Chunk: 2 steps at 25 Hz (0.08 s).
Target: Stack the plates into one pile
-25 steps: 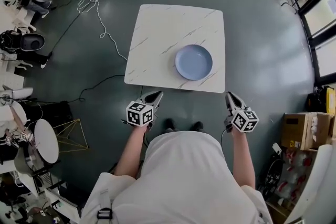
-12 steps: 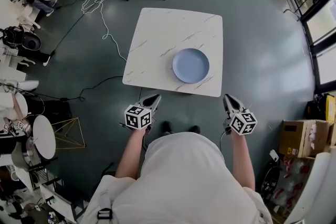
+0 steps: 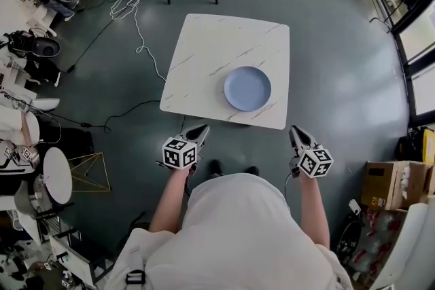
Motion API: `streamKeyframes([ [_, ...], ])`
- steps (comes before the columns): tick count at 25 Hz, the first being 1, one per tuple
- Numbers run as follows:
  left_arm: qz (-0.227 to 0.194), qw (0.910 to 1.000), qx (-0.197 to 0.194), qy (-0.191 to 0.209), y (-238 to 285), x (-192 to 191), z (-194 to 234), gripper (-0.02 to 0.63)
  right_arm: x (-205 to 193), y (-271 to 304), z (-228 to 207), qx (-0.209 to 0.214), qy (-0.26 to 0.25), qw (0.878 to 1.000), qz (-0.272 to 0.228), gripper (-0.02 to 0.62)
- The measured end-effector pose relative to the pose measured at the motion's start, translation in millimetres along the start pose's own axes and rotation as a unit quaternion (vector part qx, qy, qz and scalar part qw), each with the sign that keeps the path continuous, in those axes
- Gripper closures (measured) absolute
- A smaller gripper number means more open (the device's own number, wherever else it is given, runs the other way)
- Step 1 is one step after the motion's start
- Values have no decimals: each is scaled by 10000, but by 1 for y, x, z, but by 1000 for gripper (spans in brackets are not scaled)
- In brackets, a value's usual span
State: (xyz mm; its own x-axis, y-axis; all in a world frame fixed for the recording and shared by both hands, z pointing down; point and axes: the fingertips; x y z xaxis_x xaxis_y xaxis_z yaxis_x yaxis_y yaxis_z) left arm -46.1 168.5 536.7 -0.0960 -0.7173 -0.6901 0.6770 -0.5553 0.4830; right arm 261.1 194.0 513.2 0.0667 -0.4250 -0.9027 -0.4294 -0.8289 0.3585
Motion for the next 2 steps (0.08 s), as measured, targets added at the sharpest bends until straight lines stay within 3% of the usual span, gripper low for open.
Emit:
streamKeyframes([
  [2,24,10000,24,0,-1,-1,0,592,0,-1,0,9,1,10000,8,566],
])
Point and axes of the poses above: the fingertips, and each gripper's own axes: y forward along the fingers, z to its left, x out of its top, and after that the axes turned 10 degrees about -y, right-handed
